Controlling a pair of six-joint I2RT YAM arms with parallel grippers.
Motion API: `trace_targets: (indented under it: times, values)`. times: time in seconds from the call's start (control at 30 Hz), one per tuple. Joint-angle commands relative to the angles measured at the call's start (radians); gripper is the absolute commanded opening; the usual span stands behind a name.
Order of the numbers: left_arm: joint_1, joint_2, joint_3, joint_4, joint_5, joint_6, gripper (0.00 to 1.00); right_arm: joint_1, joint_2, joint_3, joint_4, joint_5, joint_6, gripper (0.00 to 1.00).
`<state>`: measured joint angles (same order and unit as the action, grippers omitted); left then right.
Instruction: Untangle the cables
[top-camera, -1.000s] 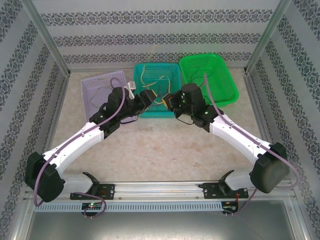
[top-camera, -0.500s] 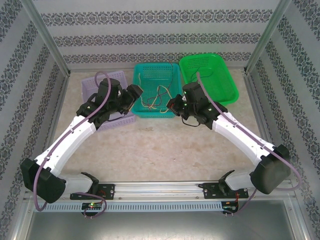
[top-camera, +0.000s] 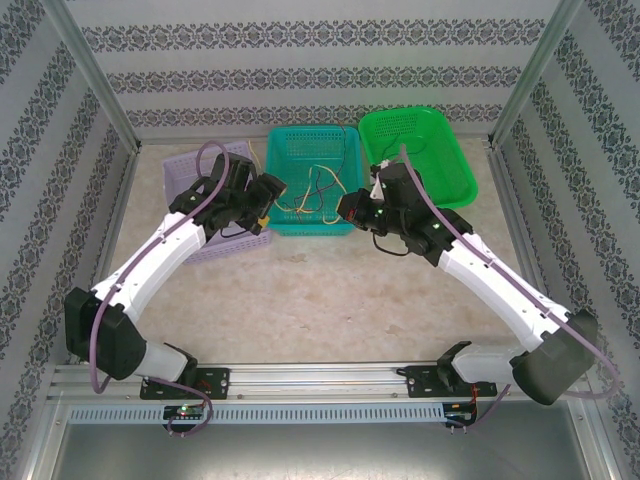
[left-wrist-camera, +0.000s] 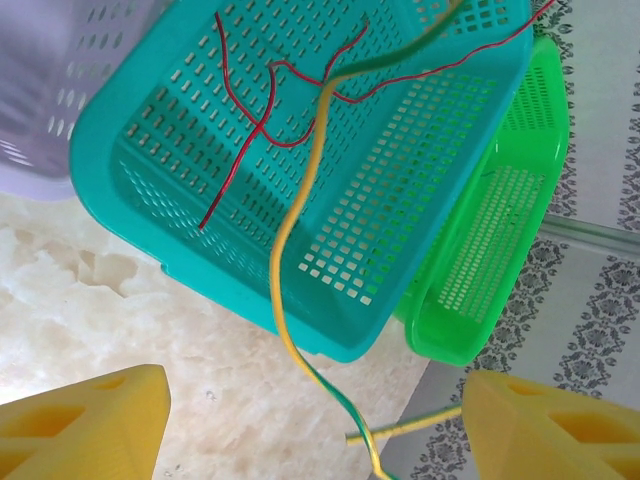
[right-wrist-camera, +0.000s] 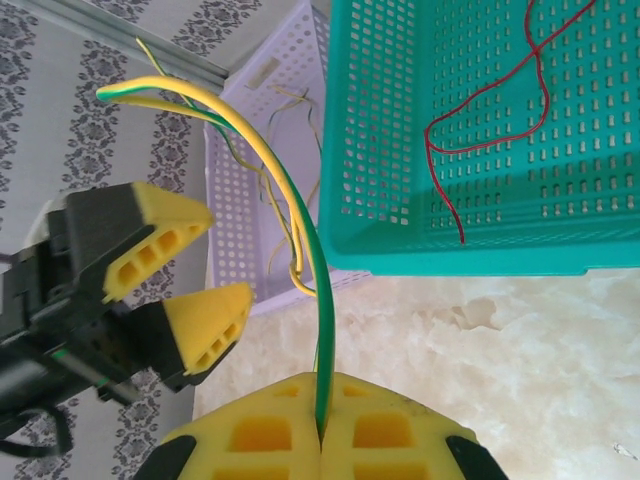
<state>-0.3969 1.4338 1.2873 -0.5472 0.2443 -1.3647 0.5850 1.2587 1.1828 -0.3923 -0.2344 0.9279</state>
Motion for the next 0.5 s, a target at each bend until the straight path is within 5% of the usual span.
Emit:
trace_targets:
  times: [0.0, 0.2, 0.3, 0.4, 0.47]
  values:
    - [0.011, 0.037, 0.016, 0.044, 0.044, -0.060, 0.77, 0.007, -0.034, 0.006, 0.035, -0.021, -0.027, 0.00]
    - [0.012, 0.068, -0.001, 0.077, 0.063, -0.101, 0.68, 0.013, -0.040, 0.006, 0.065, -0.023, -0.023, 0.00]
    - [0.012, 0.066, -0.014, 0.096, 0.042, -0.119, 0.48, 0.017, -0.035, 0.012, 0.068, -0.024, -0.024, 0.00]
    - [0.012, 0.052, -0.027, 0.081, 0.019, -0.136, 0.06, 0.019, -0.044, 0.001, 0.078, 0.000, -0.024, 0.00]
    - [0.010, 0.035, -0.044, 0.072, 0.015, -0.142, 0.00, 0.013, -0.062, -0.013, 0.100, 0.040, -0.025, 0.00]
